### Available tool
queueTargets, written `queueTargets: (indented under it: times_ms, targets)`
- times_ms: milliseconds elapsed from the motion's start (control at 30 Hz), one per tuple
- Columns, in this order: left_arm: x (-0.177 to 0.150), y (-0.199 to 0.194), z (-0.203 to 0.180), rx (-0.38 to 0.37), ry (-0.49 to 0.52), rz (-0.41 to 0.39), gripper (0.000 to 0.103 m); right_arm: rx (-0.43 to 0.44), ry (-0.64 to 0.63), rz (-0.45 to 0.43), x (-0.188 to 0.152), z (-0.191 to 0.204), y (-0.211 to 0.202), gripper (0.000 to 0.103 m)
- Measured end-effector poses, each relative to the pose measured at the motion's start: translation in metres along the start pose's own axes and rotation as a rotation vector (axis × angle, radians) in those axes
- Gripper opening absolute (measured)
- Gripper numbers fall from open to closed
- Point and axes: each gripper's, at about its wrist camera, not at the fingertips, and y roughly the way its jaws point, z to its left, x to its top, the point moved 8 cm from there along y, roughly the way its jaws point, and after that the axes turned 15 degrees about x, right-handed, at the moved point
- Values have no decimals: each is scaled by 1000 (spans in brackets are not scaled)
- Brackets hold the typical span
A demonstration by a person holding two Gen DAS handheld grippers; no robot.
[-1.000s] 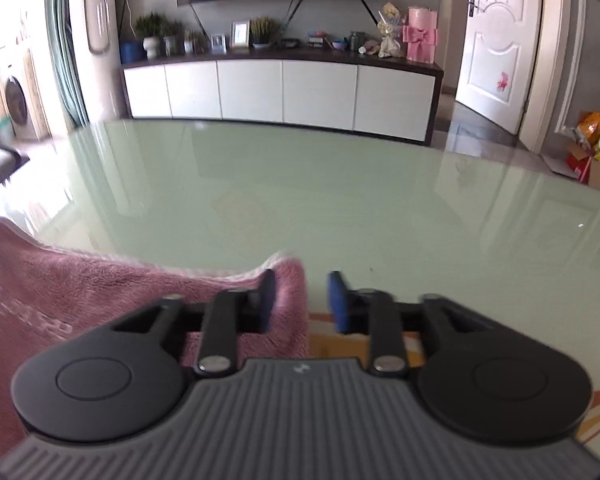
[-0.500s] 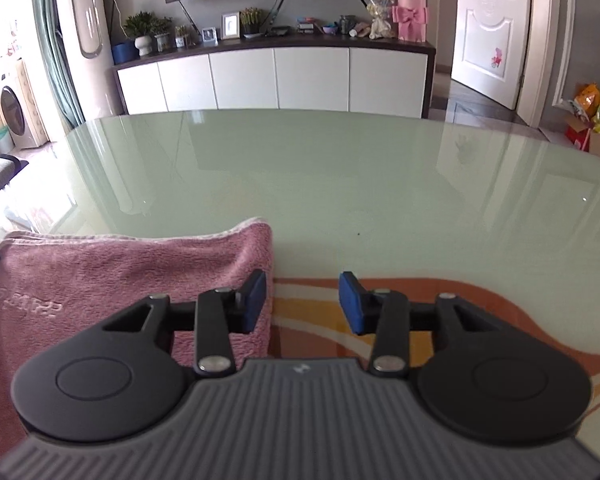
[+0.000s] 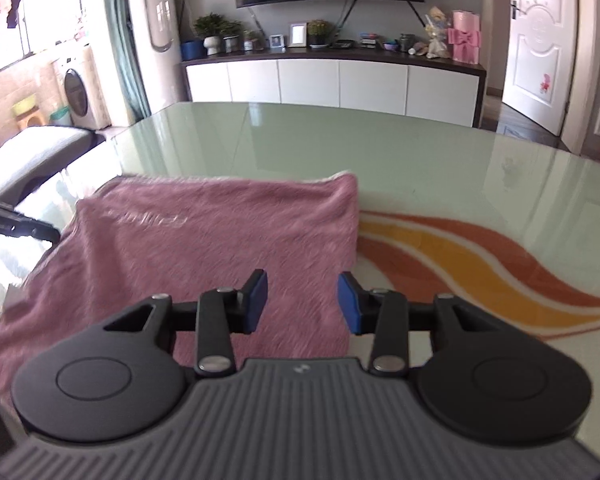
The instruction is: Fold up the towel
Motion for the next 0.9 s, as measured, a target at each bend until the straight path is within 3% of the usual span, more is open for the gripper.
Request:
queueTargets:
  times_ms: [333,400,467,900]
  targets:
    - [-10,4,-3,-3,-35,6,21,0,45,5,-19,4,-15,38]
    - [-10,3,-3,-2,-40,5,11,2,50,2,-19,4,-16,37]
    - [-11,2,-4,0,-44,3,9,8,49,5,-21,7,-17,36]
    - [-3,-27,9,6,-102,-40,6,37,23,7,-22,19,-18,36]
